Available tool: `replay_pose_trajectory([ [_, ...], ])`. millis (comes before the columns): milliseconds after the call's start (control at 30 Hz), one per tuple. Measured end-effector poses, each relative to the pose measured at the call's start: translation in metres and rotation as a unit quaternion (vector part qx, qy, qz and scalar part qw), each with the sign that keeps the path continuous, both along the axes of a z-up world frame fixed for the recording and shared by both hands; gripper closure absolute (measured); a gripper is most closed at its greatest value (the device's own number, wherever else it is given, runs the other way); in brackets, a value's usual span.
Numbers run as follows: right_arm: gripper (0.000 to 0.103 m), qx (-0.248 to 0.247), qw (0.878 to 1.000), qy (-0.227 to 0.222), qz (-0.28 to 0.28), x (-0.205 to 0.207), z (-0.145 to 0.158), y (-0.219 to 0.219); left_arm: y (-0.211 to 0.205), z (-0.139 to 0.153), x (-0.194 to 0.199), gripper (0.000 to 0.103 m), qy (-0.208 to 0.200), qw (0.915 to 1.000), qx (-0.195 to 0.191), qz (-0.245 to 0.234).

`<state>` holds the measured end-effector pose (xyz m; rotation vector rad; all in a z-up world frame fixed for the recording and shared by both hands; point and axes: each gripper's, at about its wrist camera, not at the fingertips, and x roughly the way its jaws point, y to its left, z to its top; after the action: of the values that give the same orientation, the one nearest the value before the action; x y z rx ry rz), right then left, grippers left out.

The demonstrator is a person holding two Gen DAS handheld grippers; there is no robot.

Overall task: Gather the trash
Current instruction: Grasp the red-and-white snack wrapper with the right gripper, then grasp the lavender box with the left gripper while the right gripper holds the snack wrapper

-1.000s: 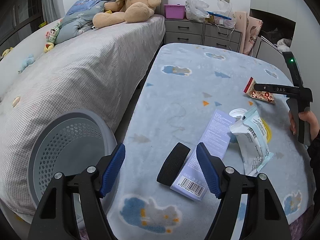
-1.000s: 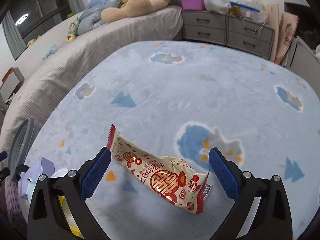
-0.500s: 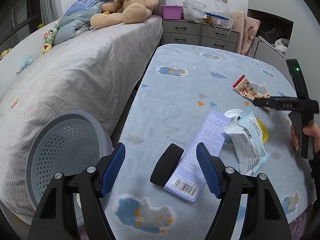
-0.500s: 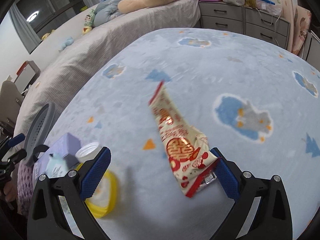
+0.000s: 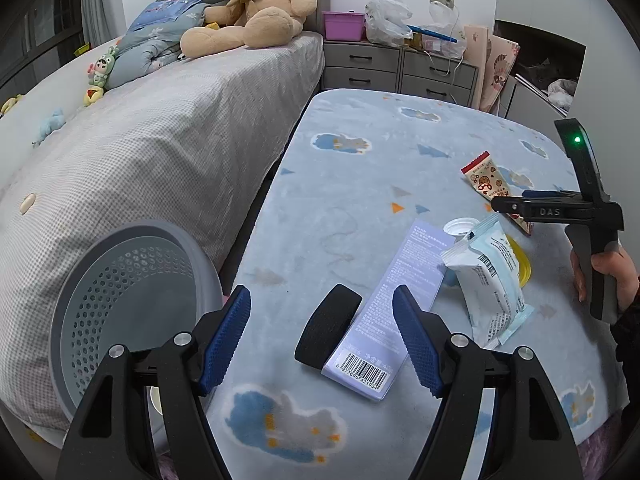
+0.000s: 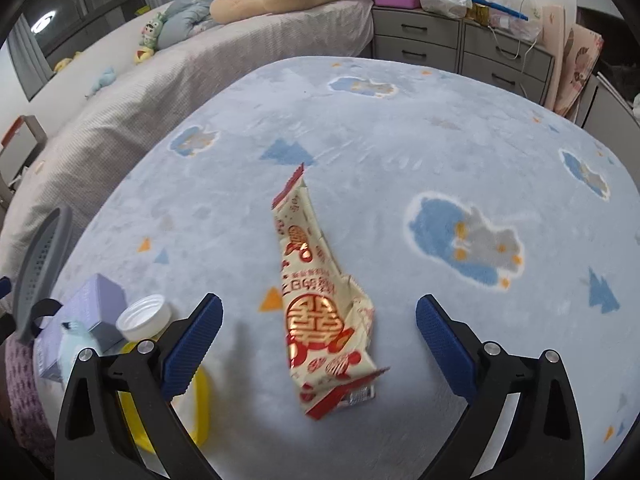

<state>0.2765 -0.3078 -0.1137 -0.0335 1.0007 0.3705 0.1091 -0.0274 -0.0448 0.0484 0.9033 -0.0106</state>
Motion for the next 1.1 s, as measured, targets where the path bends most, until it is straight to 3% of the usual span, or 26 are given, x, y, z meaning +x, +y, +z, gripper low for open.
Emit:
replay_pose_trajectory([
  [167, 0.027, -0.041, 0.999, -0.008, 0.006, 0.001, -0.005, 0.011, 0.001, -0.002, 0.0, 0.033, 0.002, 1.0, 0.0, 0.003],
  [267, 0.046, -0.051, 0.999, -0.017, 0.001, -0.003, -0.004, 0.013, 0.002, -0.002, 0.0, 0.033, 0.003, 1.0, -0.001, 0.004],
  [300, 0.061, -0.051, 0.999, -0.018, -0.006, -0.005, -0.003, 0.012, 0.003, -0.002, 0.0, 0.033, 0.004, 1.0, -0.002, 0.005],
  [333, 0.064, -0.05, 0.999, -0.018, -0.012, -0.006, -0.001, 0.011, 0.004, -0.002, -0.001, 0.033, 0.004, 1.0, -0.003, 0.005],
  [533, 0.066, -0.018, 0.997, -0.031, -0.065, -0.027, 0.011, 0.0, 0.008, -0.004, -0.008, 0.033, 0.007, 0.9999, -0.01, 0.002],
  [867, 0.066, 0.027, 0.992, -0.041, -0.116, -0.098, 0.04, -0.003, 0.016, -0.001, -0.026, 0.033, 0.008, 0.9995, -0.029, -0.008],
  [1100, 0.066, 0.047, 0.989, -0.033, -0.135, -0.151, 0.038, 0.004, 0.022, -0.001, -0.042, 0.033, 0.01, 0.9993, -0.033, -0.014],
])
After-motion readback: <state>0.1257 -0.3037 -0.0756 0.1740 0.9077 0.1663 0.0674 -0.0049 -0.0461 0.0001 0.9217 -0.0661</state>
